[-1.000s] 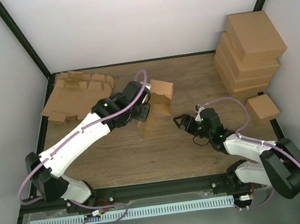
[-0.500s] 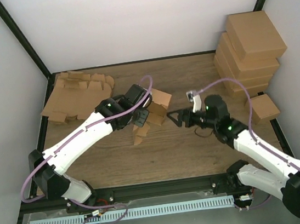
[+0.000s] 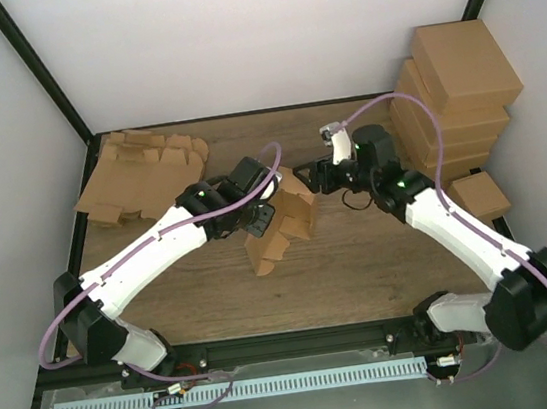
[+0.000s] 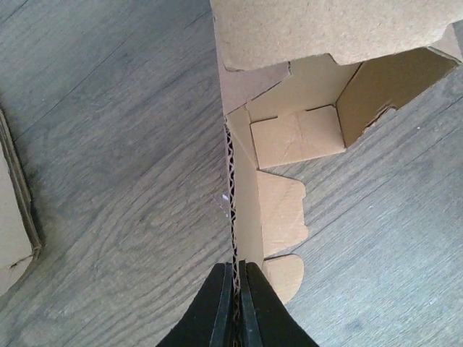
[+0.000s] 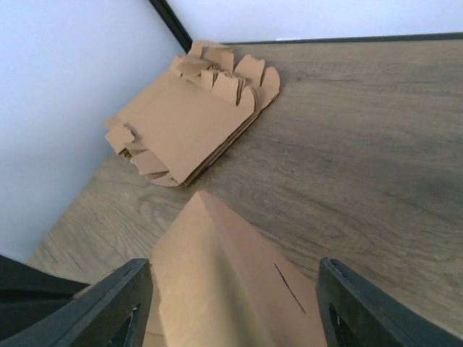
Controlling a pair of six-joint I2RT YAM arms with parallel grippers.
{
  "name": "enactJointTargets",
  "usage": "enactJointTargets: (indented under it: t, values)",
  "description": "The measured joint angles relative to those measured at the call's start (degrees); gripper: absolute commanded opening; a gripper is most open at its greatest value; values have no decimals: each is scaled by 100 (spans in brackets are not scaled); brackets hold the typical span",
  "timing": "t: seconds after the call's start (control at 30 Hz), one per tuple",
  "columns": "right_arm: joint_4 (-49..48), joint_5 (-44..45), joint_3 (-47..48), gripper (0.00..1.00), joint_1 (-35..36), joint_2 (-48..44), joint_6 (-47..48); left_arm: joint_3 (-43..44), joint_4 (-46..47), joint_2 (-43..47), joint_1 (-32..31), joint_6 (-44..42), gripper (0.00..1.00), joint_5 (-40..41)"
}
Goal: Fold the paper box
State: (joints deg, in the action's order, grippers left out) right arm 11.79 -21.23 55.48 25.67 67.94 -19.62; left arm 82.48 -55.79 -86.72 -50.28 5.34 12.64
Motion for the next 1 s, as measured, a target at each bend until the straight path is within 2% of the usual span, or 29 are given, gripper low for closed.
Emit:
enactJointTargets:
  t: [0.13, 0.2, 0.27, 0.53, 0.87, 1.0]
  values:
    - [157, -481, 367, 46, 2, 608, 413, -13, 42, 0, 0, -66, 4, -57]
    - [271, -682, 367, 39, 2, 656, 590, -44, 79, 9, 0, -101, 4, -59]
    - [319, -815, 365, 36, 2, 634, 717, -90, 114, 33, 0, -122, 4, -66]
    - [365, -765, 195, 35, 210, 433, 1147, -195, 264, 76, 4, -155, 4, -136]
    - [546, 219, 81, 36, 802, 348, 1436, -203, 299, 76, 15, -179, 4, -157]
    - [586, 573, 68, 39, 946, 321, 1547, -203, 321, 76, 15, -179, 4, -221]
